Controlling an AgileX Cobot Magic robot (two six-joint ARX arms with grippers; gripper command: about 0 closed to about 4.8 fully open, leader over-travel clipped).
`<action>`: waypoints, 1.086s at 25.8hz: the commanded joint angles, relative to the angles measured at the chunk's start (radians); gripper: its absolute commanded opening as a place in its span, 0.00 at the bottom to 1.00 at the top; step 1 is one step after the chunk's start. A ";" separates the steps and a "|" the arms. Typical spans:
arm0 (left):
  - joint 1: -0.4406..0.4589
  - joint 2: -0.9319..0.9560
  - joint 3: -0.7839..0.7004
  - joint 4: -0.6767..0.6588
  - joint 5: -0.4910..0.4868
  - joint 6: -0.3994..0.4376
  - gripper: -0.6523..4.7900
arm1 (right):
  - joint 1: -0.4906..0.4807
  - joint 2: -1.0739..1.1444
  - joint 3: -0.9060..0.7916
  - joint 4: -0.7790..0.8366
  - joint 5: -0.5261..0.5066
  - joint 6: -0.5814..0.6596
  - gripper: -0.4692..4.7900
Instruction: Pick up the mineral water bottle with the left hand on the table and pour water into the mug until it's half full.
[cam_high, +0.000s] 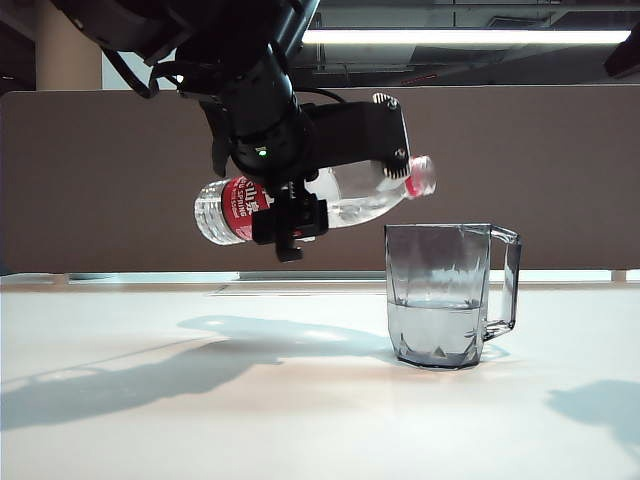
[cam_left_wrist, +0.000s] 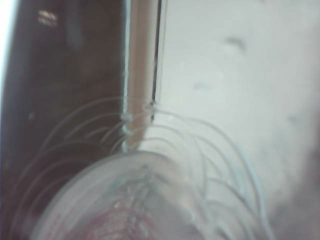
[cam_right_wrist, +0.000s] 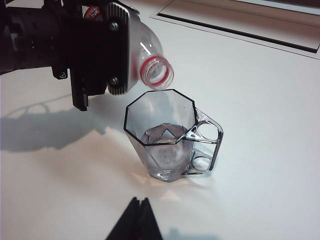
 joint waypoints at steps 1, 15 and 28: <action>-0.002 -0.008 0.008 0.032 -0.010 0.106 0.66 | 0.000 -0.001 0.004 0.017 -0.005 -0.004 0.08; -0.002 -0.008 0.008 0.033 -0.010 0.127 0.66 | 0.000 -0.001 0.004 0.017 -0.005 -0.004 0.08; -0.002 -0.008 0.008 0.032 -0.011 0.127 0.66 | 0.001 -0.001 0.004 0.017 -0.005 -0.004 0.08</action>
